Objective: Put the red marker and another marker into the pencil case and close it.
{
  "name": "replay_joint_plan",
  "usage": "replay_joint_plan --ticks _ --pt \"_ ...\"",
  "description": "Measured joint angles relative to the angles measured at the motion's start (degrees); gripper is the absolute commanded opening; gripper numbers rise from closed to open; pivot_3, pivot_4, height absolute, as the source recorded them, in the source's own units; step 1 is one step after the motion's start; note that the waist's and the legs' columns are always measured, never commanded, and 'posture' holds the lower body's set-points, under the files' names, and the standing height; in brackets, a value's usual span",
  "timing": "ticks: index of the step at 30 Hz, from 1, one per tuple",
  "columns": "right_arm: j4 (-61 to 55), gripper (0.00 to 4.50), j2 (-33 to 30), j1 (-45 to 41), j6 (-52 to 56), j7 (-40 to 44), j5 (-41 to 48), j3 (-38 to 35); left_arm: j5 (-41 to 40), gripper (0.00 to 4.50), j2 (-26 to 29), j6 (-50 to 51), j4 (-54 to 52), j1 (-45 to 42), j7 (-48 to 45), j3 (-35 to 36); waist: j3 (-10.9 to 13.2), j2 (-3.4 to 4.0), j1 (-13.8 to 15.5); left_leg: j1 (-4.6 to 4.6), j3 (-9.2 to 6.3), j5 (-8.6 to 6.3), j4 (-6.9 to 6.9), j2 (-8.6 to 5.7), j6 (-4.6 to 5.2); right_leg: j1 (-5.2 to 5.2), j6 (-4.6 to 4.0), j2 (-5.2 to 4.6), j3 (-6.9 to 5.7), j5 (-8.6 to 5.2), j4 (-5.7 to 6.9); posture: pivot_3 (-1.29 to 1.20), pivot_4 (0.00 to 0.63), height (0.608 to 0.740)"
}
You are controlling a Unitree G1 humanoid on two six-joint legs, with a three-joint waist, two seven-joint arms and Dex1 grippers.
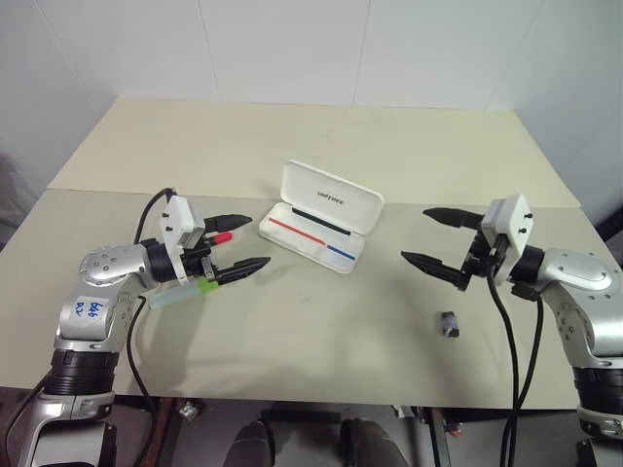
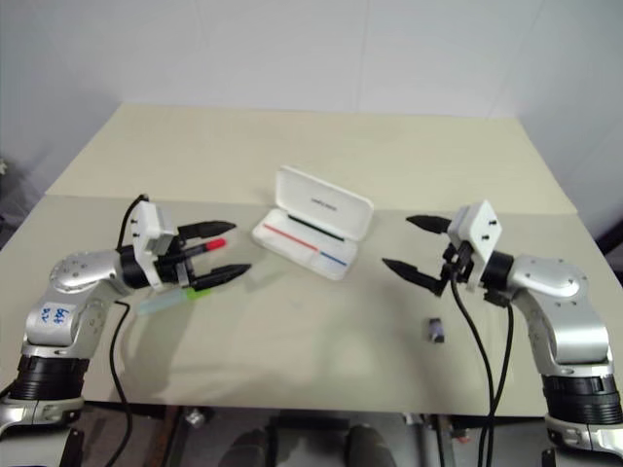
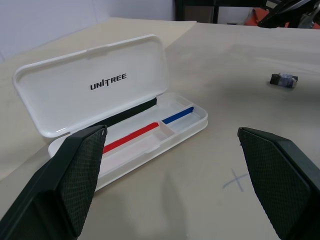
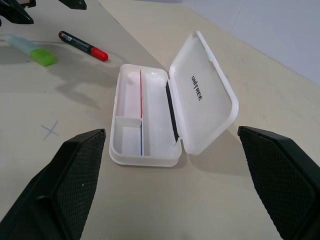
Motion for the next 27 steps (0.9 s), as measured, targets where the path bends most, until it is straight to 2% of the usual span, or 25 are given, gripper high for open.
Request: replay_joint_plan --ticks 9,18,22,25,27 --pt "2.1 4.5 1.2 -2.8 1.0 0.0 -0.3 2.7 0.0 4.46 1.4 0.1 -0.4 -0.1 -0.1 0.5 0.0 0.02 -0.1 0.0 0.03 0.0 0.0 0.01 0.0 -0.02 0.0 0.0 0.01 0.0 0.0 0.0 0.15 0.74" --pt "0.4 4.5 -1.3 -14.6 15.3 -1.6 -3.2 10.8 0.1 4.46 5.4 -1.3 0.5 0.0 -1.9 2.5 0.0 0.05 -0.1 -0.03 0.08 -0.01 -0.06 0.04 -0.01 -0.16 -0.08 -0.01 0.03 -0.03 0.03 0.0 0.15 0.74" --pt "0.4 3.51 -1.2 -17.9 18.7 -0.9 -4.6 15.4 0.2 4.5 5.4 -2.3 0.5 1.9 -1.3 3.5 0.0 0.05 -0.1 -0.23 0.1 -0.04 -0.08 0.04 -0.01 -0.37 -0.09 -0.01 0.03 -0.04 0.03 0.0 0.15 0.74" --pt "0.7 2.46 -1.2 -18.0 18.6 -0.1 -5.4 16.9 0.2 4.5 5.4 -2.5 0.1 3.2 -1.0 4.2 0.0 0.05 0.1 -0.79 0.05 -0.03 0.09 0.04 0.0 -0.88 -0.07 0.0 0.0 -0.02 0.18 0.0 0.15 0.74" --pt "1.5 2.46 -1.1 -18.6 18.6 0.7 -6.2 18.6 0.2 4.5 5.5 -2.5 -1.0 5.2 -0.2 5.1 0.0 0.05 0.0 -0.84 0.09 -0.04 0.11 0.04 0.0 -0.91 -0.06 -0.01 0.02 -0.02 0.17 0.0 0.15 0.74"
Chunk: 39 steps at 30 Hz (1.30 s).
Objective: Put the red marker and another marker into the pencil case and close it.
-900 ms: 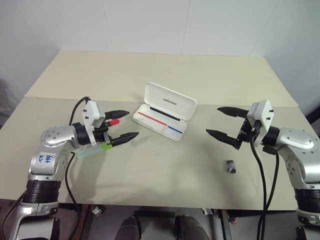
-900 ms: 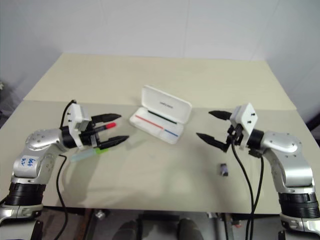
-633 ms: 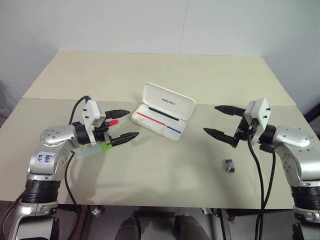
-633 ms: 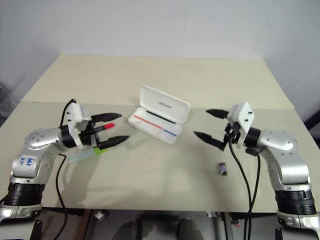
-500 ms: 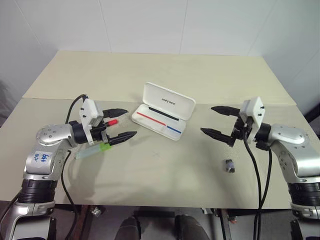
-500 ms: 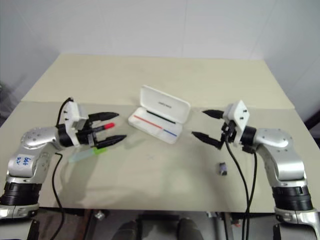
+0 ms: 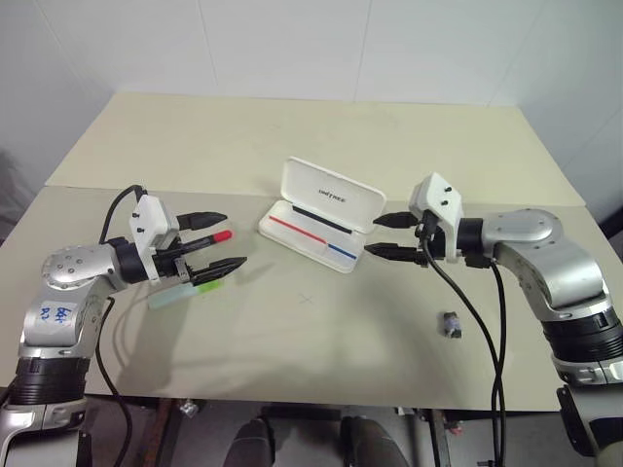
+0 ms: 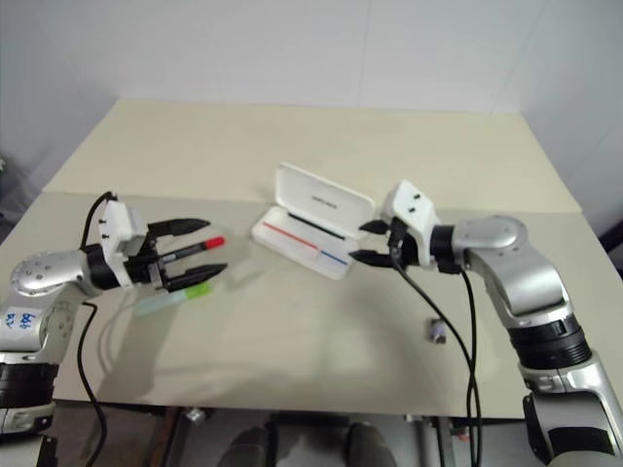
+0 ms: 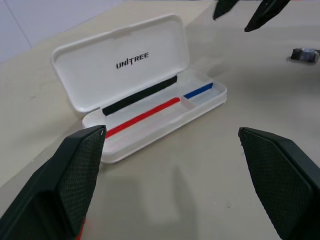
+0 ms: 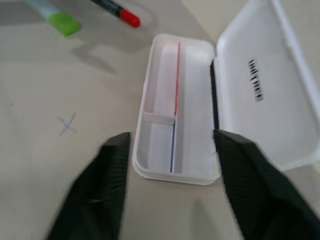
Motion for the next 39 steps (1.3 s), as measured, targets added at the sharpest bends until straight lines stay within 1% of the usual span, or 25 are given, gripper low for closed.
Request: replay_joint_plan --ticks 4,6,10,14,17,20,24,32,39 --pt "0.7 2.46 0.7 -1.3 1.2 -0.1 -2.1 2.2 0.0 4.5 0.2 0.0 -0.5 2.0 0.7 1.3 0.0 0.0 -0.1 0.01 -0.02 0.0 0.0 0.0 -0.01 -0.03 0.0 0.02 0.0 0.0 0.09 0.0 0.15 0.74" --pt "0.2 2.46 1.8 -2.5 3.0 -0.4 -2.6 3.7 0.0 4.5 0.8 -0.2 -0.5 2.0 0.7 1.6 0.0 0.0 -0.2 0.06 -0.02 0.02 0.01 0.0 -0.02 -0.03 -0.01 0.03 0.0 0.0 0.17 0.0 0.15 0.74" --pt "-4.6 2.46 4.5 -3.8 8.8 -0.2 -2.8 8.6 1.3 4.5 2.4 -1.7 0.2 2.0 0.3 1.6 0.0 0.0 -0.2 0.07 -0.05 0.03 0.01 0.04 -0.05 -0.06 -0.05 0.07 -0.01 -0.03 0.27 0.0 0.15 0.74" --pt "-5.0 2.46 6.6 -5.0 12.3 -0.2 -3.5 12.0 1.5 4.5 3.3 -1.9 0.8 2.0 0.1 1.6 0.0 0.0 -0.1 0.05 -0.03 0.03 0.04 0.03 -0.05 -0.07 -0.05 0.05 -0.01 -0.03 0.27 0.0 0.15 0.74" --pt "-4.6 2.46 8.2 -6.1 13.1 -0.4 -4.1 13.3 1.6 4.5 4.3 -2.1 0.8 2.4 0.0 1.9 0.0 0.0 -0.1 0.05 -0.04 0.03 0.03 0.03 -0.05 -0.07 -0.05 0.06 -0.01 -0.03 0.27 0.0 0.15 0.74" --pt "-1.6 2.46 9.4 -7.3 12.7 -1.0 -6.0 15.0 1.6 4.5 4.5 -2.3 0.6 4.0 0.3 2.8 0.0 0.0 -0.1 0.05 -0.03 0.03 0.03 0.03 -0.05 -0.07 -0.05 0.06 -0.01 -0.03 0.26 0.0 0.15 0.74" --pt "2.5 2.46 9.6 -8.3 11.4 -1.0 -7.9 15.2 1.5 4.5 4.5 -2.1 0.0 5.4 0.8 3.2 0.0 -0.01 -0.1 0.04 -0.03 0.03 0.03 0.03 -0.05 -0.12 -0.05 0.06 -0.01 -0.03 0.3 0.0 0.15 0.74" --pt "10.2 2.46 10.5 -10.4 6.8 -0.1 -11.6 15.8 1.2 4.5 4.3 -1.9 -1.7 5.7 1.8 3.3 0.0 -0.01 -0.2 0.04 -0.02 0.03 0.03 0.03 -0.05 -0.13 -0.05 0.06 -0.01 -0.03 0.3 0.0 0.15 0.74" --pt "16.2 2.46 13.2 -11.0 3.3 1.3 -14.8 17.9 1.1 4.5 4.3 -1.8 -1.8 5.7 2.5 3.3 0.0 -0.01 -0.3 0.04 -0.01 0.04 0.03 0.03 -0.05 -0.16 -0.05 0.07 -0.01 -0.03 0.37 0.0 0.15 0.74"
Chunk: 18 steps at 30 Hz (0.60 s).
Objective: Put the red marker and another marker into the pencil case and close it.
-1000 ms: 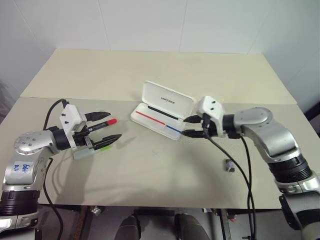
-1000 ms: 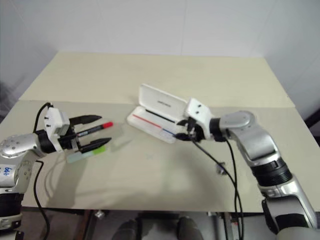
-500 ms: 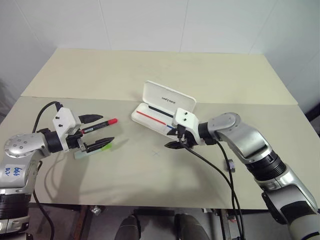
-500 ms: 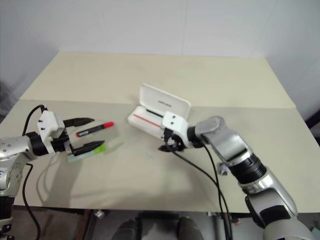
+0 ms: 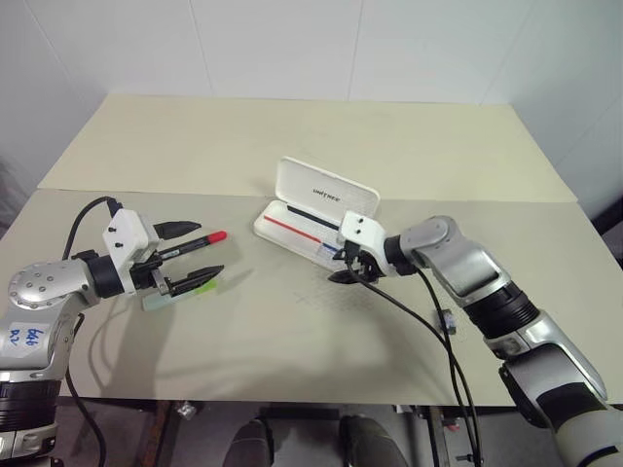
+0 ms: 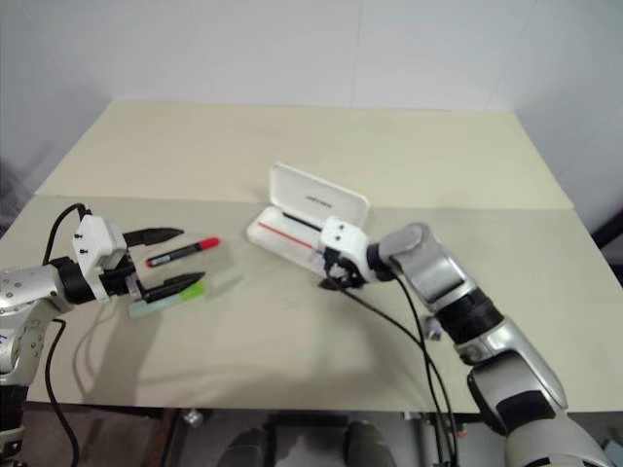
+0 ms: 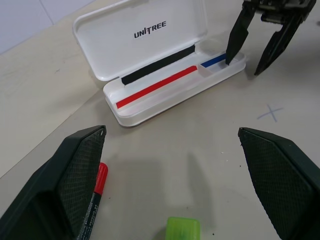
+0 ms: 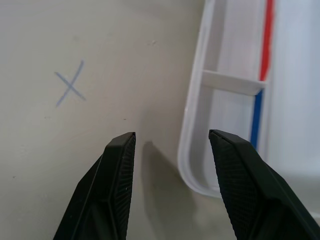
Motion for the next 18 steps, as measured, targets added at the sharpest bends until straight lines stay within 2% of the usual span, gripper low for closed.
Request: replay_joint_plan --ticks 4,8,11,18 --pt "3.8 2.46 1.3 -1.3 -2.8 0.5 -2.1 0.4 -0.1 4.5 0.0 0.1 -0.7 0.0 0.4 0.0 0.0 0.0 0.1 0.0 0.0 0.0 0.0 0.0 -0.01 0.0 0.0 0.0 0.0 0.0 0.03 0.0 0.15 0.74" --pt "6.0 1.19 1.8 -2.0 -5.6 1.1 -4.0 0.4 -0.2 4.5 0.0 0.2 -1.4 0.0 0.5 0.0 0.0 -0.01 0.1 0.01 0.0 0.01 0.0 0.0 -0.01 0.0 0.0 0.0 0.0 0.0 0.04 0.0 0.15 0.74" --pt "6.5 0.07 2.1 -2.3 -6.6 1.7 -4.5 0.3 -0.3 4.5 0.0 0.2 -1.9 0.0 0.7 0.0 0.0 -0.03 0.0 0.03 0.0 0.01 0.01 0.0 -0.02 0.01 0.0 0.0 0.0 0.0 0.08 0.0 0.15 0.74" --pt "7.2 0.03 2.4 -2.6 -9.1 3.0 -6.1 0.1 -0.4 4.5 -0.1 0.6 -2.2 0.0 1.1 0.1 0.0 -0.07 -0.3 0.11 -0.01 0.08 0.02 0.0 -0.08 0.01 -0.01 0.01 0.01 -0.01 0.28 0.0 0.15 0.74"
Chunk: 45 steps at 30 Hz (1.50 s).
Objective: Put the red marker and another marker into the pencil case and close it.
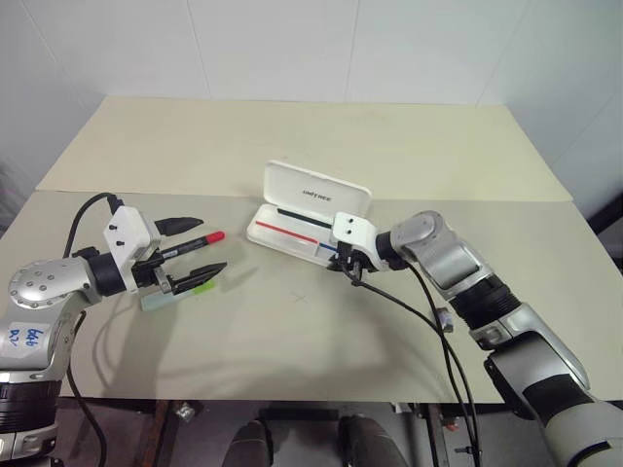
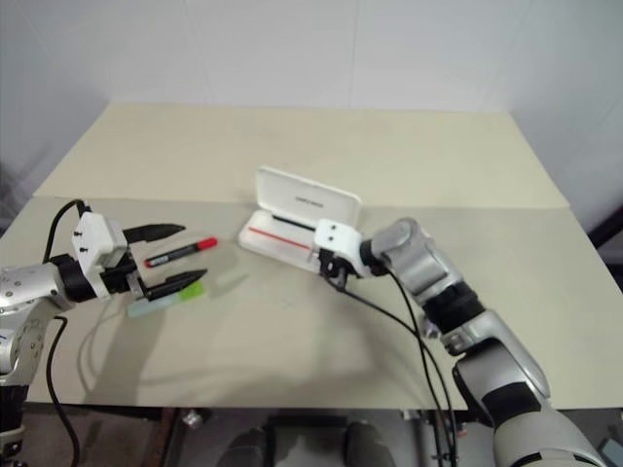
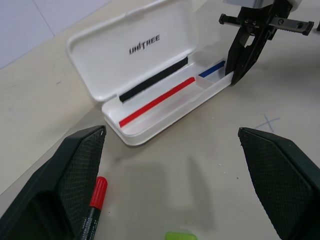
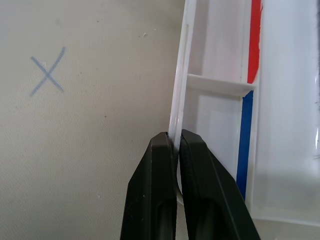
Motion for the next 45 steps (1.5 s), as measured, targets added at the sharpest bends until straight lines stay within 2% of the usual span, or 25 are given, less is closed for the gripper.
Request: replay_joint_plan --ticks 5,9,17,21,24,29,32,37,45 --pt "-3.9 0.03 -3.8 0.3 -3.9 6.8 2.2 -1.2 0.0 4.5 -0.3 0.0 0.1 -1.0 -0.1 -0.1 0.0 0.02 0.3 -0.13 0.0 0.0 -0.01 0.0 0.0 -0.13 0.0 0.0 0.0 0.0 -0.03 0.0 0.15 0.74" --pt "-11.2 0.03 -9.4 1.7 -5.6 11.3 3.8 -3.2 0.0 4.5 -1.2 -0.1 0.6 -2.3 -0.2 -0.4 0.0 0.02 0.6 -0.15 0.02 -0.01 -0.03 0.0 0.0 -0.15 0.0 -0.01 0.0 0.0 -0.08 0.0 0.15 0.74" --pt "-18.2 0.03 -12.2 5.4 -5.1 12.9 4.9 -3.5 0.1 4.5 -2.5 -0.6 2.5 -4.0 -0.8 -2.1 0.0 0.02 0.3 -0.09 0.02 0.02 0.01 0.0 -0.03 -0.14 0.0 0.01 0.01 -0.01 0.04 0.0 0.15 0.74" --pt "-25.1 0.03 -18.9 12.1 -6.1 14.0 5.0 -5.4 0.2 4.5 -3.9 -1.0 4.5 -6.0 -1.4 -3.7 0.0 0.02 1.2 -0.16 0.0 0.01 0.02 -0.03 -0.02 -0.11 -0.02 -0.02 -0.01 -0.04 -0.07 0.0 0.15 0.74" --pt "-27.6 0.03 -20.7 14.5 -6.9 14.1 5.1 -6.0 0.4 4.5 -4.8 -1.1 5.6 -7.2 -1.7 -4.9 0.0 0.02 0.8 -0.15 0.01 0.01 0.06 -0.03 -0.02 -0.11 -0.01 -0.02 0.01 -0.03 -0.04 0.0 0.15 0.74" --pt "-31.6 0.03 -27.6 26.5 -15.0 14.6 5.5 -10.3 0.6 4.5 -5.6 -1.7 7.3 -8.9 -2.7 -6.1 0.0 0.0 0.8 -0.12 -0.02 0.01 0.06 -0.03 -0.02 -0.03 -0.01 0.0 0.0 -0.03 -0.06 0.0 0.15 0.74" --pt "-31.5 0.03 -28.2 30.0 -18.5 14.3 5.3 -10.3 0.6 4.5 -6.2 -1.8 7.3 -9.4 -3.1 -6.8 0.0 0.01 0.2 -0.01 0.08 0.01 0.11 -0.03 -0.02 -0.03 0.03 0.0 0.13 -0.02 0.04 0.0 0.15 0.74" --pt "-30.0 0.03 -28.2 30.4 -21.3 12.4 4.0 -10.3 0.6 4.5 -6.3 -1.8 7.3 -9.6 -3.3 -6.9 0.0 0.0 0.3 0.58 0.08 0.04 0.07 -0.02 -0.05 0.5 -0.02 0.02 0.15 -0.04 0.06 0.0 0.15 0.74" --pt "-28.9 0.03 -24.0 25.9 -14.3 9.2 3.6 -10.3 0.6 4.5 -6.8 -1.7 7.1 -9.5 -3.3 -7.0 0.0 -0.01 0.6 0.61 0.19 0.04 0.05 -0.02 -0.03 0.48 -0.03 0.02 0.3 -0.02 0.05 0.0 0.15 0.74"
